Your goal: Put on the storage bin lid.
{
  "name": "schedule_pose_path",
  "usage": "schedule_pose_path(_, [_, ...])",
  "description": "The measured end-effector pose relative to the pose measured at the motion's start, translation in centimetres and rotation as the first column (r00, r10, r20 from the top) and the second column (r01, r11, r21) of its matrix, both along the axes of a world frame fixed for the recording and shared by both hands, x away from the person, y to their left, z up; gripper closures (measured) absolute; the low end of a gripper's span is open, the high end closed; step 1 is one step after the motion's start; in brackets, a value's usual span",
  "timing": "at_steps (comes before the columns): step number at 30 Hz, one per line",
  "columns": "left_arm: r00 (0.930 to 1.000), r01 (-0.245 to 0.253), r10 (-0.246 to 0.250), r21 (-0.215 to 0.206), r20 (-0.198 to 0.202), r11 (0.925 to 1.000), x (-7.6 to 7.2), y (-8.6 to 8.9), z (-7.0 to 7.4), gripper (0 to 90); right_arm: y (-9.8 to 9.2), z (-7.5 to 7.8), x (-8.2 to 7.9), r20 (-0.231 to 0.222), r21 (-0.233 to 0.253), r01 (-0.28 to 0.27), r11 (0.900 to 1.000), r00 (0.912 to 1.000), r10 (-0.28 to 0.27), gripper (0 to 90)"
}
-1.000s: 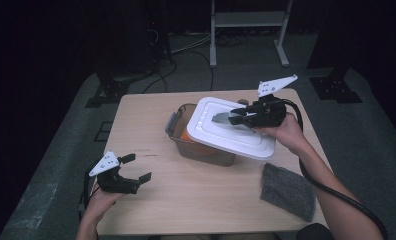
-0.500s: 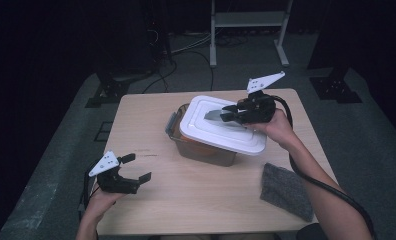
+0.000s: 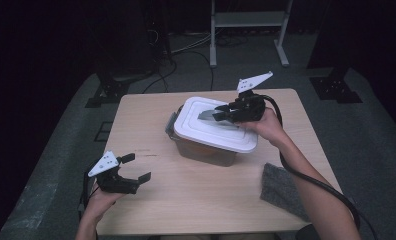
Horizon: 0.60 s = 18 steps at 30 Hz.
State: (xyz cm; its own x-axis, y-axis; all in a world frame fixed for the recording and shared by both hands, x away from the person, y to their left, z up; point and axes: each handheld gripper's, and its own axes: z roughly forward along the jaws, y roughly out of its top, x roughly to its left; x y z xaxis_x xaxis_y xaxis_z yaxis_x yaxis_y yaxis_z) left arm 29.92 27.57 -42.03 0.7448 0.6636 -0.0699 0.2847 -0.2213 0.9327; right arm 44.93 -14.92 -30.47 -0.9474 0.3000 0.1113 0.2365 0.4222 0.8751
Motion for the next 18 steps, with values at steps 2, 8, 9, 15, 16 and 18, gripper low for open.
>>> schedule_pose_path(2, [1.0000, 0.001, -0.001, 0.000, 0.001, 1.0000, 0.0, 0.0, 0.0, 2.7, 0.2, -0.1, 0.2, -0.002, -0.010, 0.001, 1.000, 1.0000, -0.001, 65.7])
schedule_pose_path(8, [1.0000, 0.000, 0.000, -0.003, 0.002, 1.0000, 0.0, 0.1, 0.0, 2.7, 1.1, -0.7, 1.0, -0.009, -0.010, 0.000, 1.000, 1.0000, 0.000, 65.7])
schedule_pose_path(9, [1.0000, 0.000, 0.000, -0.001, 0.004, 1.0000, 0.0, 0.1, 0.1, 2.7, 1.2, -0.9, 1.1, -0.009, -0.010, -0.002, 1.000, 1.0000, 0.002, 65.7])
schedule_pose_path(15, [1.0000, 0.001, -0.001, -0.003, 0.007, 1.0000, 0.0, 0.1, 0.1, 2.7, 1.6, -1.3, 1.5, -0.013, -0.013, -0.006, 1.000, 0.9999, 0.006, 65.7])
schedule_pose_path(16, [1.0000, 0.001, -0.001, -0.001, 0.007, 1.0000, 0.0, 0.1, 0.1, 2.7, 1.7, -1.3, 1.5, -0.013, -0.012, -0.008, 1.000, 0.9999, 0.008, 65.7])
schedule_pose_path(18, [1.0000, 0.001, -0.001, -0.005, 0.007, 1.0000, 0.0, 0.1, 0.1, 2.7, 1.8, -1.4, 1.6, -0.014, -0.013, -0.009, 1.000, 0.9999, 0.009, 65.7])
